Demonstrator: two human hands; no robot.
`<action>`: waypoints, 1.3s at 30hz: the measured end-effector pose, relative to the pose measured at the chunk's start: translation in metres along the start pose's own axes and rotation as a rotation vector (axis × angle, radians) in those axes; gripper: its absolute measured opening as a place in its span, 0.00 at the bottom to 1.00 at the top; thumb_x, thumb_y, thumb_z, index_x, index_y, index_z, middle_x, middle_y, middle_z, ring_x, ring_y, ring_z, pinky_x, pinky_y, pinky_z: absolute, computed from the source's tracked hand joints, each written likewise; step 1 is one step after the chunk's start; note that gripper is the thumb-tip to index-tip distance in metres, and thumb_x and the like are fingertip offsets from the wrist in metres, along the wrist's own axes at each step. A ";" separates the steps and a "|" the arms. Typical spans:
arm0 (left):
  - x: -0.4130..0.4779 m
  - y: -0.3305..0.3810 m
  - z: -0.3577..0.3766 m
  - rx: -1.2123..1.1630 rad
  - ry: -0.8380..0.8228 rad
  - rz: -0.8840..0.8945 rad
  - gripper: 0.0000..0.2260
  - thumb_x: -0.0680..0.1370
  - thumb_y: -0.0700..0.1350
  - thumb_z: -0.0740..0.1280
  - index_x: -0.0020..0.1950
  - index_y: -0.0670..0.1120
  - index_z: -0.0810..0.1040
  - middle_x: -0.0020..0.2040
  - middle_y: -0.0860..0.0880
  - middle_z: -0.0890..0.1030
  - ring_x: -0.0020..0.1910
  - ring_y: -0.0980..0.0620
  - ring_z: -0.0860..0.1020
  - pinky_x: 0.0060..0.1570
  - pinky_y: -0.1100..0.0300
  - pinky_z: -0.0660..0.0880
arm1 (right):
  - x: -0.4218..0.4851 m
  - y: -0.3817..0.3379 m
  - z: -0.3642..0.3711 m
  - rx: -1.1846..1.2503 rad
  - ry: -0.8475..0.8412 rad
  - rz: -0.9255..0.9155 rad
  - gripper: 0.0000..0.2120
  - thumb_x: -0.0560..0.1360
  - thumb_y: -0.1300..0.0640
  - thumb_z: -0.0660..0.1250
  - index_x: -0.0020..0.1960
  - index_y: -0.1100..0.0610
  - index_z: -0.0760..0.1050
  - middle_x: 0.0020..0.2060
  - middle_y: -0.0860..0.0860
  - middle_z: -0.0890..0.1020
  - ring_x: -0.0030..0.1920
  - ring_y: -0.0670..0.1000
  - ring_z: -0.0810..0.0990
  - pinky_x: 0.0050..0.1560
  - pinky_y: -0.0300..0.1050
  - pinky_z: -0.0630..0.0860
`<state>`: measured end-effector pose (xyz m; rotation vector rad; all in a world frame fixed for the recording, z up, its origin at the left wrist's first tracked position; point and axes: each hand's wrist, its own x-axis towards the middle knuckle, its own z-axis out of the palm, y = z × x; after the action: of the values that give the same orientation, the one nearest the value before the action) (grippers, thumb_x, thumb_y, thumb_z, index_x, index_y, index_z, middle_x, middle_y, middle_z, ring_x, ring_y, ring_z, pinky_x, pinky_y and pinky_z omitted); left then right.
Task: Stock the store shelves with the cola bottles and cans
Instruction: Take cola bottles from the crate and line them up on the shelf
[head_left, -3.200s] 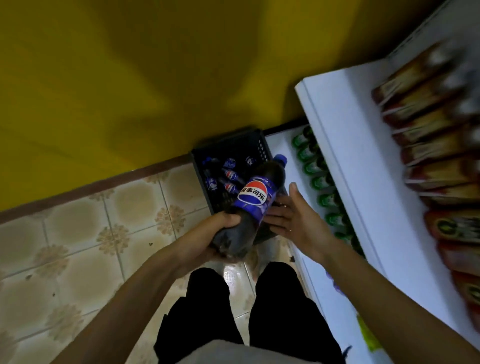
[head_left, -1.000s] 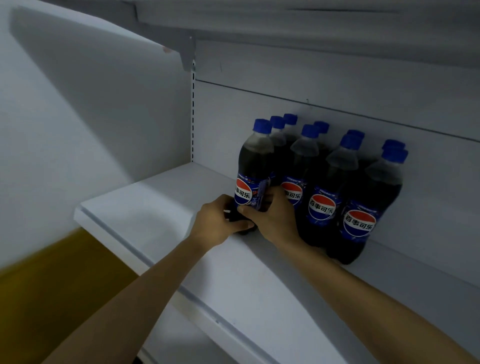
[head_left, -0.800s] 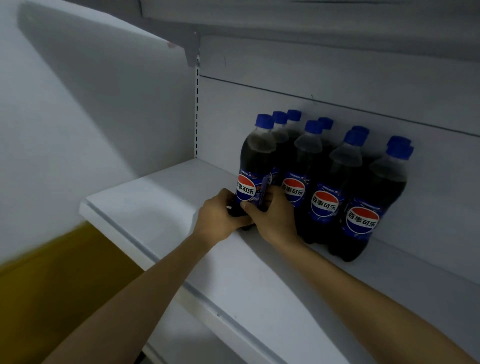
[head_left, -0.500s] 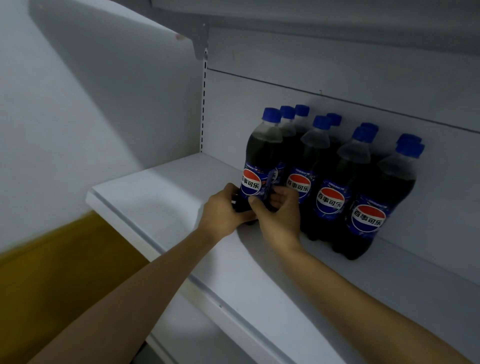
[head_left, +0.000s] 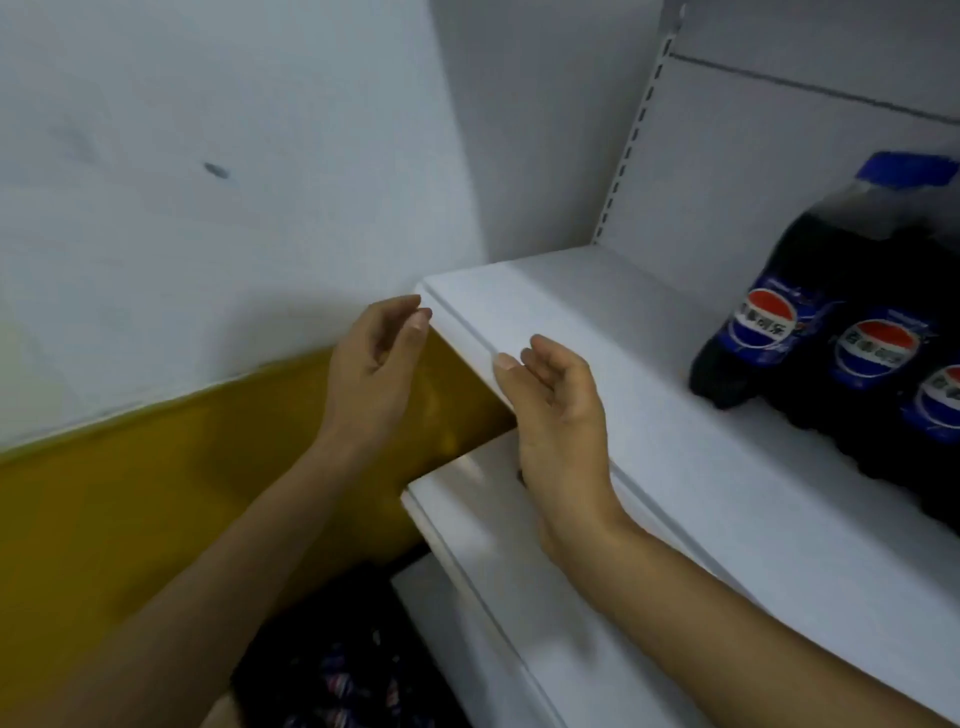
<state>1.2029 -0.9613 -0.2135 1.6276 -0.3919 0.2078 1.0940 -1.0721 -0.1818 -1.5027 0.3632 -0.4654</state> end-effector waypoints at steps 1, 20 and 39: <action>-0.005 -0.012 -0.020 0.005 0.020 -0.033 0.10 0.81 0.53 0.60 0.60 0.54 0.75 0.56 0.55 0.81 0.56 0.59 0.78 0.55 0.59 0.76 | -0.008 0.011 0.018 0.016 -0.042 0.033 0.19 0.76 0.47 0.67 0.65 0.43 0.70 0.59 0.38 0.75 0.58 0.35 0.73 0.46 0.27 0.73; -0.199 -0.336 -0.258 0.094 -0.367 -1.113 0.05 0.80 0.43 0.63 0.51 0.53 0.75 0.52 0.50 0.78 0.55 0.47 0.77 0.52 0.56 0.72 | -0.150 0.388 0.144 -0.204 0.099 1.248 0.09 0.80 0.54 0.63 0.42 0.55 0.74 0.37 0.52 0.78 0.37 0.49 0.78 0.45 0.45 0.74; -0.335 -0.743 -0.149 0.950 -1.337 -0.486 0.19 0.77 0.50 0.67 0.66 0.46 0.71 0.62 0.44 0.75 0.61 0.44 0.74 0.50 0.55 0.70 | -0.185 0.869 0.134 -0.702 -0.414 1.190 0.22 0.73 0.57 0.73 0.64 0.61 0.73 0.59 0.57 0.79 0.59 0.57 0.78 0.57 0.48 0.75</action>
<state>1.1851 -0.7295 -1.0087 2.5649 -0.9523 -1.3216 1.0630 -0.8552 -1.0529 -1.6786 1.0501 0.9905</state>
